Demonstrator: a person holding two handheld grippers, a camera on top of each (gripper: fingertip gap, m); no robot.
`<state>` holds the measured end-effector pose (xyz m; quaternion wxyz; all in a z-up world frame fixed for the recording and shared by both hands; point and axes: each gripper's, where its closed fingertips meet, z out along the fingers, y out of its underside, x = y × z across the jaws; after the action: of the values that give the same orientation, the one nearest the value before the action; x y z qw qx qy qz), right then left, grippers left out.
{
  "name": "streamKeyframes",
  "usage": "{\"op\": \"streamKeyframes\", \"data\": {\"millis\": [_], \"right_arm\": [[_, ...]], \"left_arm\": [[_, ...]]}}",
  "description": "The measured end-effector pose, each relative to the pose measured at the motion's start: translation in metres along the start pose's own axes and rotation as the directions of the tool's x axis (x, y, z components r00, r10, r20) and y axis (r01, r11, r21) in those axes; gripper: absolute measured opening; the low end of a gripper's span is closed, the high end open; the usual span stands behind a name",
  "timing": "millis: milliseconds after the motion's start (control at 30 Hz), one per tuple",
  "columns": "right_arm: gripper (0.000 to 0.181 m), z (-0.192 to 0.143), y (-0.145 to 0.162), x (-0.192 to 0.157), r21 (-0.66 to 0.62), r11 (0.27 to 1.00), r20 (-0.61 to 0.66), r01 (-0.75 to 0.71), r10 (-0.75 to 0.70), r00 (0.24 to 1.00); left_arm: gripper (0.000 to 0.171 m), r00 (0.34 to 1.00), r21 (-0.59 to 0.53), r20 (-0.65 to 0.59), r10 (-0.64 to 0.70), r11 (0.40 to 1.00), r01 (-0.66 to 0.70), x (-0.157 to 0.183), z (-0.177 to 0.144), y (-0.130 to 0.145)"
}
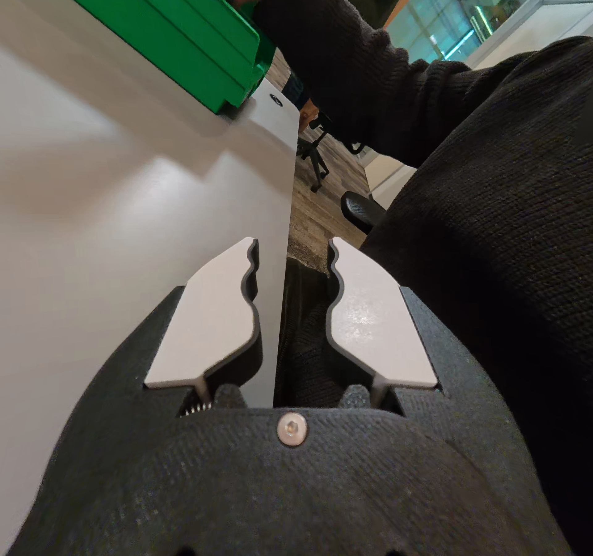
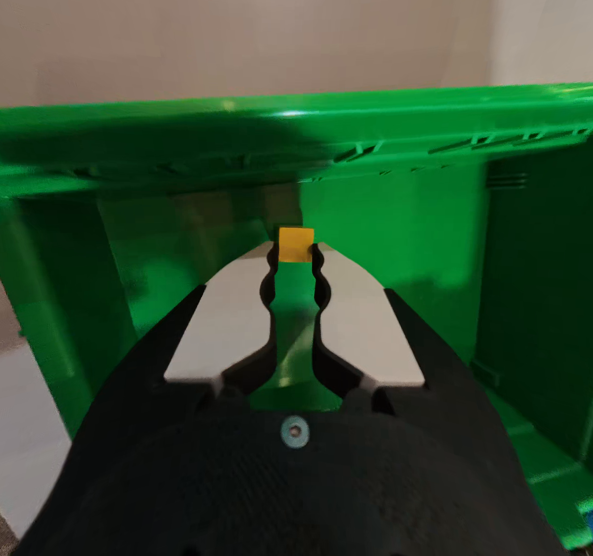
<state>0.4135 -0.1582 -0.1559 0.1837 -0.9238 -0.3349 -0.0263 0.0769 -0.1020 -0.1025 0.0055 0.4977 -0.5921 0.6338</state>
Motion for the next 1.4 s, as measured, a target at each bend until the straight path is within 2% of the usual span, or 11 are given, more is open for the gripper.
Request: {"op": "streamKeyframes", "data": {"millis": [200, 367, 633, 1000, 1033, 1100, 1167, 1267, 1400], "right_arm": [[0.021, 0.006, -0.010, 0.004, 0.070, 0.997, 0.101, 0.040, -0.047, 0.994], [0.021, 0.010, -0.017, 0.003, 0.085, 0.991, 0.116, 0.102, -0.111, 0.987], [0.021, 0.014, -0.025, 0.010, 0.091, 0.985, 0.119, 0.144, -0.154, 0.981], [0.021, 0.014, -0.023, 0.009, 0.098, 0.987, 0.120, 0.124, -0.136, 0.983], [0.025, 0.014, -0.022, 0.009, 0.091, 0.989, 0.117, 0.120, -0.131, 0.984], [0.044, 0.013, -0.021, 0.011, 0.077, 0.992, 0.105, 0.101, -0.109, 0.989], [0.055, 0.006, -0.020, 0.012, 0.081, 0.994, 0.094, 0.078, -0.086, 0.992], [0.057, -0.016, -0.023, 0.014, 0.104, 0.994, 0.065, 0.040, -0.047, 0.997], [0.051, -0.076, -0.061, 0.013, 0.306, 0.952, -0.027, -0.019, 0.028, 0.999]], "left_arm": [[0.039, 0.998, -0.048, 0.014, -0.063, 0.997, 0.063, -0.005, 0.009, 0.000], [0.031, 0.991, -0.121, -0.058, -0.123, 0.986, 0.115, 0.001, 0.021, 0.005], [0.031, 0.988, -0.120, -0.069, -0.136, 0.985, 0.127, 0.000, 0.037, 0.007], [0.032, 0.989, -0.095, -0.063, -0.135, 0.987, 0.129, 0.000, 0.031, 0.003], [0.032, 0.989, -0.096, -0.065, -0.135, 0.987, 0.129, 0.000, 0.032, 0.003], [0.031, 0.989, -0.105, -0.065, -0.135, 0.986, 0.127, 0.001, 0.032, 0.005], [0.031, 0.990, -0.102, -0.066, -0.126, 0.988, 0.118, 0.004, 0.031, 0.004], [0.031, 0.993, -0.077, -0.068, -0.100, 0.993, 0.094, 0.008, 0.026, -0.001], [0.031, 0.998, -0.029, -0.063, -0.024, 0.999, 0.023, 0.014, 0.017, -0.014]]}}
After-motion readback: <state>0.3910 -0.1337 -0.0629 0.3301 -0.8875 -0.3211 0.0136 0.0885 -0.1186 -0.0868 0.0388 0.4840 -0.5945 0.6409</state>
